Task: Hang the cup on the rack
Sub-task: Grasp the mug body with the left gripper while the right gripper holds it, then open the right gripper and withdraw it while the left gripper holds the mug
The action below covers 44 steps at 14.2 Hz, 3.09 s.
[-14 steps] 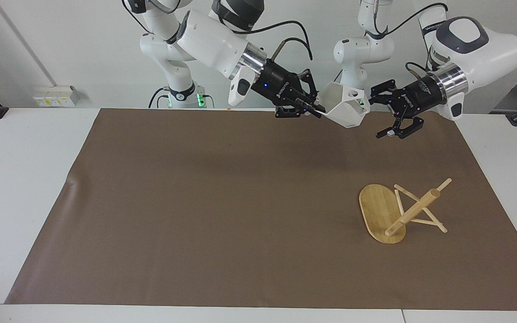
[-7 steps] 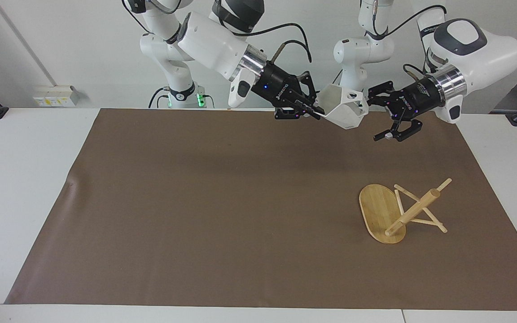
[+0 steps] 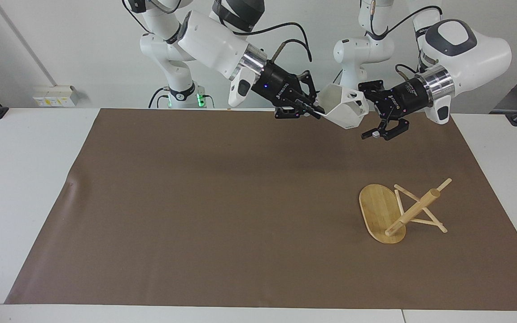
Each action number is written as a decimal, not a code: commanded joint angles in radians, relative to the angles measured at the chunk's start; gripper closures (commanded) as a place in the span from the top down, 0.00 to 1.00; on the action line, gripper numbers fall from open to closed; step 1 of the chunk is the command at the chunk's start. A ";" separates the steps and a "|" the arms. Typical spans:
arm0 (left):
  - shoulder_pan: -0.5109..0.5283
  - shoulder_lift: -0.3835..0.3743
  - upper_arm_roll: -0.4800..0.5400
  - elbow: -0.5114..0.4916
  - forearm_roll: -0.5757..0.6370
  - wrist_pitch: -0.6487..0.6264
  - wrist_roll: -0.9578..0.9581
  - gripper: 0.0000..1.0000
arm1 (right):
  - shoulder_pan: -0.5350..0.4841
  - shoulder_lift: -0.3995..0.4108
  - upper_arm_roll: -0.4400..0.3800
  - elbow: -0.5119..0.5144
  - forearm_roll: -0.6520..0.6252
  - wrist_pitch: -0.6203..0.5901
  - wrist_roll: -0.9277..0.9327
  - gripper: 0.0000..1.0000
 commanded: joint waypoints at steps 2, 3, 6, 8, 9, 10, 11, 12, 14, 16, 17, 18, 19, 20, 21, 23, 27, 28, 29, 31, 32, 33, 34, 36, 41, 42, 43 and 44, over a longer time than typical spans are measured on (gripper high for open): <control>-0.024 0.016 -0.005 0.044 -0.003 -0.020 0.007 1.00 | -0.002 -0.014 0.013 -0.023 -0.007 0.017 -0.017 0.00; -0.030 0.016 -0.007 0.041 -0.003 -0.020 0.011 1.00 | -0.002 -0.014 0.013 -0.023 -0.007 0.017 -0.017 0.00; -0.030 0.015 -0.005 0.035 0.014 -0.023 0.020 1.00 | -0.002 -0.014 0.013 -0.023 -0.006 0.017 -0.017 0.00; -0.023 0.014 -0.004 0.029 0.020 -0.023 0.021 1.00 | -0.002 -0.013 0.013 -0.023 -0.007 0.017 -0.017 0.00; -0.017 0.018 -0.004 0.027 0.022 -0.035 0.021 1.00 | -0.002 -0.014 0.013 -0.023 -0.006 0.017 -0.017 0.00; -0.014 0.039 -0.004 0.033 0.046 -0.049 0.024 1.00 | -0.002 -0.014 0.013 -0.023 -0.007 0.017 -0.017 0.00; -0.015 0.044 -0.005 0.039 0.056 -0.046 0.024 1.00 | -0.002 -0.014 0.013 -0.023 -0.007 0.017 -0.017 0.00; -0.015 0.045 -0.005 0.041 0.057 -0.044 0.024 1.00 | -0.002 -0.014 0.013 -0.023 -0.006 0.017 -0.017 0.00; -0.021 0.047 -0.004 0.039 0.062 -0.046 0.025 1.00 | -0.002 -0.013 0.013 -0.023 -0.006 0.017 -0.015 0.00; -0.018 0.045 -0.005 0.041 0.060 -0.049 0.024 1.00 | -0.002 -0.013 0.013 -0.023 -0.006 0.017 -0.015 0.00; -0.018 0.045 -0.005 0.041 0.060 -0.052 0.024 1.00 | -0.002 -0.013 0.013 -0.023 -0.007 0.017 -0.015 0.00; -0.017 0.045 -0.007 0.042 0.060 -0.052 0.022 0.97 | -0.002 -0.013 0.013 -0.023 -0.006 0.017 -0.015 0.00; -0.015 0.045 -0.007 0.044 0.060 -0.058 0.022 0.95 | -0.002 -0.014 0.013 -0.023 -0.007 0.017 -0.015 0.00; -0.014 0.045 -0.005 0.048 0.060 -0.070 0.022 0.89 | -0.002 -0.013 0.013 -0.023 -0.006 0.017 -0.015 0.00; -0.012 0.045 -0.005 0.052 0.060 -0.080 0.022 0.84 | -0.002 -0.013 0.013 -0.023 -0.006 0.017 -0.015 0.00; -0.012 0.044 -0.004 0.058 0.060 -0.084 0.021 0.58 | -0.002 -0.013 0.013 -0.023 -0.006 0.017 -0.014 0.00; -0.012 0.038 -0.001 0.058 0.062 -0.094 0.057 0.13 | -0.002 -0.013 0.013 -0.022 -0.006 0.017 -0.010 0.00; -0.012 0.036 -0.001 0.055 0.062 -0.095 0.065 0.04 | -0.002 -0.013 0.013 -0.022 -0.006 0.017 -0.010 0.00; -0.012 0.034 -0.001 0.055 0.060 -0.098 0.065 0.00 | -0.002 -0.013 0.013 -0.023 -0.006 0.017 -0.009 0.12; -0.009 0.031 0.001 0.052 0.060 -0.101 0.065 0.00 | -0.004 -0.013 0.011 -0.022 -0.006 0.017 -0.009 0.53; -0.004 0.031 0.001 0.052 0.060 -0.107 0.065 0.00 | -0.004 -0.013 0.013 -0.023 -0.006 0.017 -0.009 0.80; -0.003 0.031 0.002 0.052 0.060 -0.112 0.065 0.00 | -0.004 -0.013 0.011 -0.022 -0.006 0.017 -0.009 1.00; -0.001 0.030 0.002 0.052 0.060 -0.112 0.060 0.00 | -0.005 -0.011 0.011 -0.022 -0.006 0.017 -0.007 1.00; -0.001 0.019 0.004 0.046 0.063 -0.110 0.047 0.00 | -0.005 -0.011 0.010 -0.022 -0.006 0.017 -0.007 1.00; -0.001 -0.007 0.007 0.015 0.149 -0.098 -0.079 0.00 | -0.019 -0.019 -0.050 -0.022 -0.018 -0.005 -0.003 1.00; -0.001 -0.007 0.007 0.009 0.178 -0.084 -0.114 0.00 | -0.019 -0.025 -0.074 -0.022 -0.061 -0.026 0.003 1.00; -0.003 -0.013 0.007 -0.002 0.209 -0.054 -0.177 0.00 | -0.021 -0.030 -0.109 -0.019 -0.134 -0.073 0.026 1.00; -0.015 -0.013 0.005 -0.011 0.239 -0.004 -0.273 0.00 | -0.021 -0.031 -0.155 -0.002 -0.226 -0.148 0.063 1.00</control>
